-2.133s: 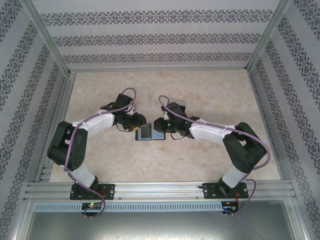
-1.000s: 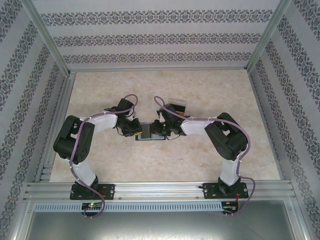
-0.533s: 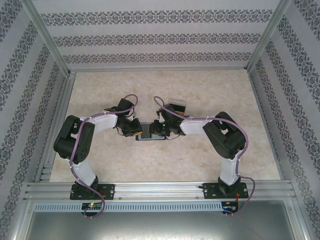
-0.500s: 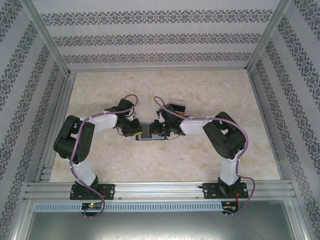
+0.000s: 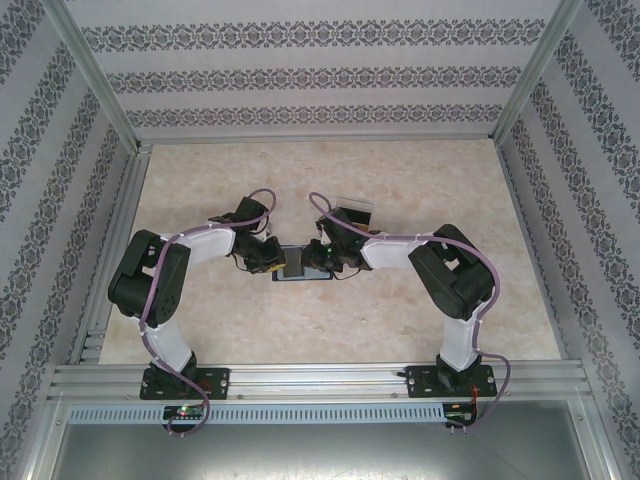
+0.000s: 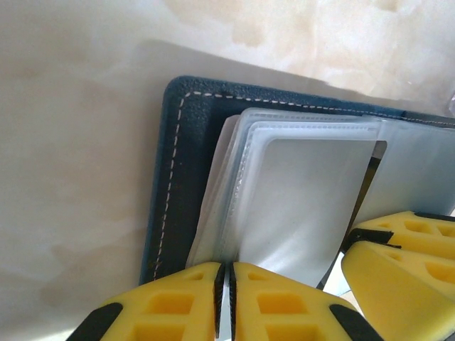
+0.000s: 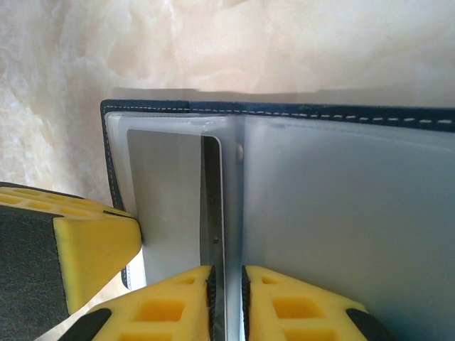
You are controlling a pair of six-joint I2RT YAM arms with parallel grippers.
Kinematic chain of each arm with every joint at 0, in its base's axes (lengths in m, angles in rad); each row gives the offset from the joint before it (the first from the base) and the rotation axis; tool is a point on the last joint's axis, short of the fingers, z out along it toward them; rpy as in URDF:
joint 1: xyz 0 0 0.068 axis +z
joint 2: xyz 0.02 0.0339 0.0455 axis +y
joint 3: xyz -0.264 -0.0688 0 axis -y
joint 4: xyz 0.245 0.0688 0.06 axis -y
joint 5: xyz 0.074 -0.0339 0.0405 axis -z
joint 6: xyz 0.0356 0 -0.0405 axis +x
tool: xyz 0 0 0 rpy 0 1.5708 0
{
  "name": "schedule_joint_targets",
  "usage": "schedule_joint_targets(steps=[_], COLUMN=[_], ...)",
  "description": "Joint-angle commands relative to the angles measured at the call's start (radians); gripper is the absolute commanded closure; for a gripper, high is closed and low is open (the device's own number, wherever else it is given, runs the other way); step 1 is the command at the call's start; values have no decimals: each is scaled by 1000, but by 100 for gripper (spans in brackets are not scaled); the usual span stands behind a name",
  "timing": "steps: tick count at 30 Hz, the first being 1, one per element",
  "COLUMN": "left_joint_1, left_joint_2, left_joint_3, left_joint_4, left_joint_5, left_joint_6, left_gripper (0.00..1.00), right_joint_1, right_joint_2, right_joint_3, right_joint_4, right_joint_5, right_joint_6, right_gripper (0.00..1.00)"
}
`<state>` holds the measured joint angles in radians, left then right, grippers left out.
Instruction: Take the credit cards out of the card holder
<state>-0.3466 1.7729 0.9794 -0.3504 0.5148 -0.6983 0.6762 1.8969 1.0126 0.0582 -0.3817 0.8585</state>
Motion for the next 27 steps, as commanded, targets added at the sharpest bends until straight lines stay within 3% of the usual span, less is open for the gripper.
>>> schedule_joint_targets(steps=[1, 11, 20, 27], left_joint_1=[5, 4, 4, 3], left_joint_2=[38, 41, 44, 46], left_joint_3=[-8, -4, 2, -2], left_joint_4=[-28, -25, -33, -42], left_joint_5=[-18, -10, -16, -29], left_joint_6=[16, 16, 19, 20], left_gripper=[85, 85, 85, 86], right_joint_1=[-1, 2, -5, -40], right_joint_2=[13, 44, 37, -7], right_joint_3=[21, 46, 27, -22], right_joint_4=[-5, 11, 22, 24], right_joint_5=[-23, -66, -64, -56], right_joint_6=[-10, -9, -5, -14], right_gripper=[80, 83, 100, 100])
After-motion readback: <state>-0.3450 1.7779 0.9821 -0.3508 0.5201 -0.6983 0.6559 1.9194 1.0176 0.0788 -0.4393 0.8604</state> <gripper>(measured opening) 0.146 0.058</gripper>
